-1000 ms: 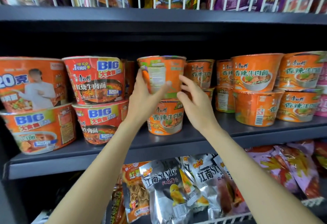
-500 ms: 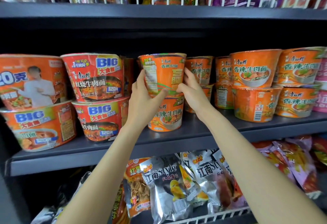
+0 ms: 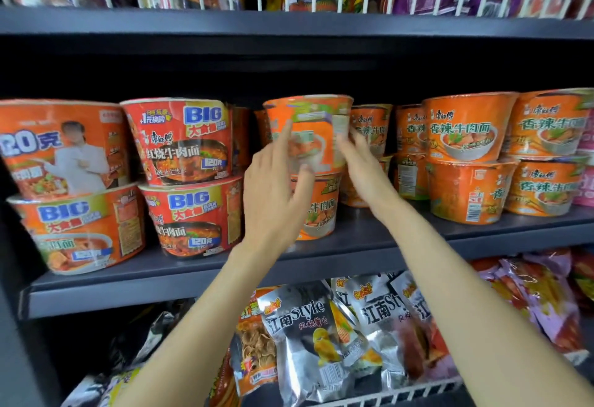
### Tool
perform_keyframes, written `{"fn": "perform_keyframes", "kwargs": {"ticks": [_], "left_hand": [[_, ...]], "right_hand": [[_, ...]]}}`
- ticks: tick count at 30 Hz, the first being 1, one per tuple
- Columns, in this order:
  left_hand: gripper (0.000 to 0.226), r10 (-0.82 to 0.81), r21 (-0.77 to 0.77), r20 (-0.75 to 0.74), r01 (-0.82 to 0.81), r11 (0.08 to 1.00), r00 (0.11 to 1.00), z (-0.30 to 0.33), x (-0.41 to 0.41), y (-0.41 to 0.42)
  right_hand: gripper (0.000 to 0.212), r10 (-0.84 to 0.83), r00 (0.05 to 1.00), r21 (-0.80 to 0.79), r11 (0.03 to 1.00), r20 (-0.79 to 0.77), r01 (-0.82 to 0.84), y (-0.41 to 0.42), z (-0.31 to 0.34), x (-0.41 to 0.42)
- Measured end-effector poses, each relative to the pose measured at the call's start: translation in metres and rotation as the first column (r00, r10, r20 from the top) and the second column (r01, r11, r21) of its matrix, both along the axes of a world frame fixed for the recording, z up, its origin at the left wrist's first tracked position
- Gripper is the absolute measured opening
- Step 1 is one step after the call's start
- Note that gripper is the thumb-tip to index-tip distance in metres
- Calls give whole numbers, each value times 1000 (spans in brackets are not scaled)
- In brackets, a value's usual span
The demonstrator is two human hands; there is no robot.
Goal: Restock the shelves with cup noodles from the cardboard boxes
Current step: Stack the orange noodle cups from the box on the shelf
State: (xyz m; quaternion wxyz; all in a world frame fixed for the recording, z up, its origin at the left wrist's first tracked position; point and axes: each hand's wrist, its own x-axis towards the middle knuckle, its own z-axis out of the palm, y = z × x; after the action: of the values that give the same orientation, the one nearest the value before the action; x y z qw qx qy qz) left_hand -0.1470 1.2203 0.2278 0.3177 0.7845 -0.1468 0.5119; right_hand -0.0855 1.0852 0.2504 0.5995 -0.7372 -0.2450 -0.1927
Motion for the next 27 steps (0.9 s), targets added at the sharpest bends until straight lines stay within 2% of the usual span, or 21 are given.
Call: {"fn": "perform_keyframes", "kwargs": {"ticks": [2,3,5,6,8,10,11,14,17,22,27], "left_hand": [[57,79,46,56,-82,996,995,-3,3,8],[55,67,7,37,-68,998,997,-2,8,13],[53,-17,-131,-52,10,991,999,4,16,20],[55,-53,-186,-105,32,982,993,8,20,22],[59,-156,-235,-185,111,966,970,12,29,22],[63,-263,-246,-187,214,945,946,14,29,17],[65,-263,-238,-173,219,946,949,12,28,16],[64,-150,-170,-89,133,976,985,0,22,18],[66,-116,-124,-48,109,986,992,-8,20,23],[74,-68,-131,-213,41,991,975,-7,25,23],[73,4,-41,-196,-13,999,981,-11,21,20]], "right_hand": [[50,-130,991,-23,991,-18,130,-9,3,4],[45,-225,974,10,974,15,225,-11,0,5],[36,-377,910,111,925,171,363,-10,-9,0],[35,-402,881,124,916,250,382,-8,-14,-4],[37,-372,870,102,928,324,358,0,-20,-5],[47,-302,910,52,953,285,300,8,-17,-6],[52,-254,935,18,966,249,258,10,-14,-5],[62,-119,986,-82,988,114,129,10,-4,-1],[71,-103,991,-159,980,87,116,8,3,5],[73,-45,999,-156,987,11,47,6,6,14],[78,-47,999,-182,982,27,51,3,8,15]]}}
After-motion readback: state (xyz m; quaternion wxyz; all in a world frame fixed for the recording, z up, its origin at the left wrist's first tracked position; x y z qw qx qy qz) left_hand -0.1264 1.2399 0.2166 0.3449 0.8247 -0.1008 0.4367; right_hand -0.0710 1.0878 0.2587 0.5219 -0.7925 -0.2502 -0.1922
